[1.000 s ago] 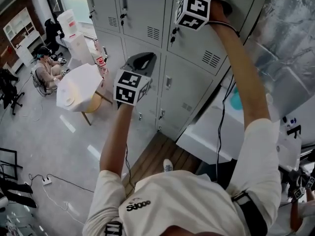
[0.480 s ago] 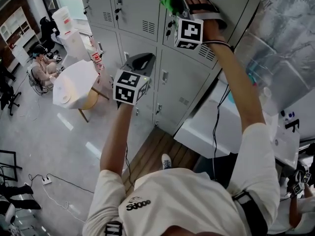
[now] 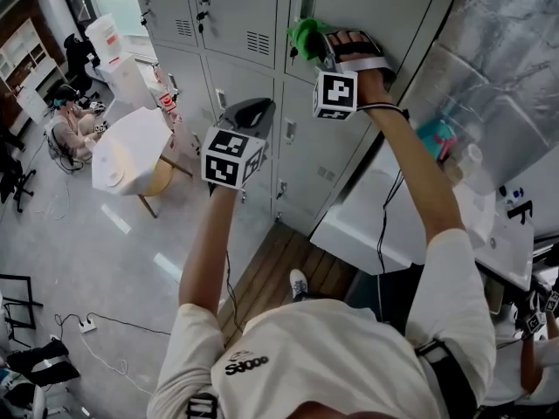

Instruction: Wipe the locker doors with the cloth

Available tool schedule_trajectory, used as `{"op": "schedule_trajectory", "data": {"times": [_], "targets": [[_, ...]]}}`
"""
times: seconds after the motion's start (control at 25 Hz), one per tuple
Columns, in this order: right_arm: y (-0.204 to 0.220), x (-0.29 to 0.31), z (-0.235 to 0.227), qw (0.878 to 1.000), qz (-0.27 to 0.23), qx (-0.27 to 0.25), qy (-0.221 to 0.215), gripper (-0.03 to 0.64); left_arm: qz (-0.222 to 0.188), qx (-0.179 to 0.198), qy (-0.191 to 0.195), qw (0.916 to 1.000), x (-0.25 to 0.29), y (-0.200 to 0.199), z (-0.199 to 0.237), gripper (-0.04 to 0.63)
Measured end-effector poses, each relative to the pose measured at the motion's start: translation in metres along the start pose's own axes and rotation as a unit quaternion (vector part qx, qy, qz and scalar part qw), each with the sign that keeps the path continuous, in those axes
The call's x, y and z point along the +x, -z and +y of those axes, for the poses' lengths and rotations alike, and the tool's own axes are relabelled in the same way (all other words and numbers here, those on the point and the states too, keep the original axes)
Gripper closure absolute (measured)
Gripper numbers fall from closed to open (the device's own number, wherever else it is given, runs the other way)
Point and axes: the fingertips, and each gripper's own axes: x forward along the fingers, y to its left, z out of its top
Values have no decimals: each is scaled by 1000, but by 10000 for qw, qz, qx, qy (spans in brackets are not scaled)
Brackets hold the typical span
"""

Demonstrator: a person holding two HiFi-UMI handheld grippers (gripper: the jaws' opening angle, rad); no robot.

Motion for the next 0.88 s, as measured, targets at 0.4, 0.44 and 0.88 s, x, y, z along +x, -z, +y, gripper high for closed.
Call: {"op": "schedule_trajectory", "data": {"times": [0.4, 0.44, 0.88], "targets": [[-16, 2, 76, 9988, -88, -309, -357, 526, 34, -175, 65, 9998, -2, 18, 8, 565], [-18, 4, 78, 9990, -80, -277, -347, 526, 39, -174, 66, 9998, -2, 19, 9, 565], [-48, 21, 131, 9927, 61, 381, -1141, 528, 269, -321, -221, 9989, -28, 44, 37, 565]]}}
